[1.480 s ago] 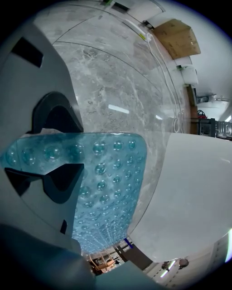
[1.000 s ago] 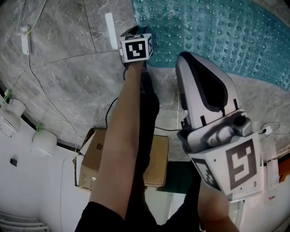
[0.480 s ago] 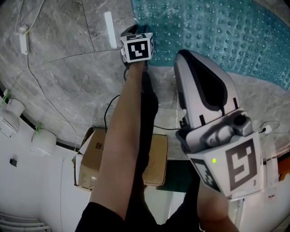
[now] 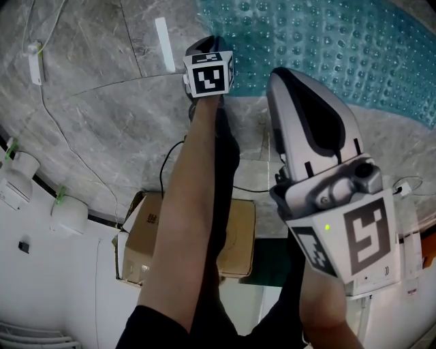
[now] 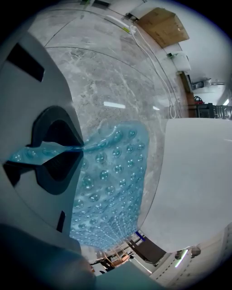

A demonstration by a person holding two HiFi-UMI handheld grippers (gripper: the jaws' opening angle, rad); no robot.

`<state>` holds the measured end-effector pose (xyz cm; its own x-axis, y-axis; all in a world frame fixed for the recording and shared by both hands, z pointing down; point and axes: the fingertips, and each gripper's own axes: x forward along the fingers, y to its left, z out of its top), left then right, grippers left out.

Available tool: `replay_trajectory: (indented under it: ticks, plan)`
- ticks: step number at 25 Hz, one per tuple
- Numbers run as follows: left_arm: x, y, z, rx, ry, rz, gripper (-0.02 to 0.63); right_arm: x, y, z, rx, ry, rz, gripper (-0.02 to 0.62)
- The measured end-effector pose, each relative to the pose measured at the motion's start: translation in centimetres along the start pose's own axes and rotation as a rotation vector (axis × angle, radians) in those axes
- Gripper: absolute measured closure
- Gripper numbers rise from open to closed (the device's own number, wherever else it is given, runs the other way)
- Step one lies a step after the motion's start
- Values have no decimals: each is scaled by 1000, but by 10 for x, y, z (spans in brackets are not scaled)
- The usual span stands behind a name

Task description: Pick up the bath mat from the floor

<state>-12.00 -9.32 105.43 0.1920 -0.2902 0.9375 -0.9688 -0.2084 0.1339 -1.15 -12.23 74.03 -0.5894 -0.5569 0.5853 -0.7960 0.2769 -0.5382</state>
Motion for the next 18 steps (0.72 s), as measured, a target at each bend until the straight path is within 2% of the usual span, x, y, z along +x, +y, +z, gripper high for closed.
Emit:
replay_trajectory:
  ticks: [5, 10, 14, 18]
  plan:
    - [-17, -14, 6, 40, -16, -54, 565, -3, -5, -1, -15, -5, -24, 583]
    - [-51, -29, 13, 75, -25, -63, 566, -6, 1, -4, -112, 1, -42, 583]
    - [-84, -48, 24, 91, -18, -74, 569, -24, 3, 1, -151, -7, -71, 583]
    - [-124, -75, 47, 153, -50, -123, 571, -51, 5, 8, -156, -10, -123, 583]
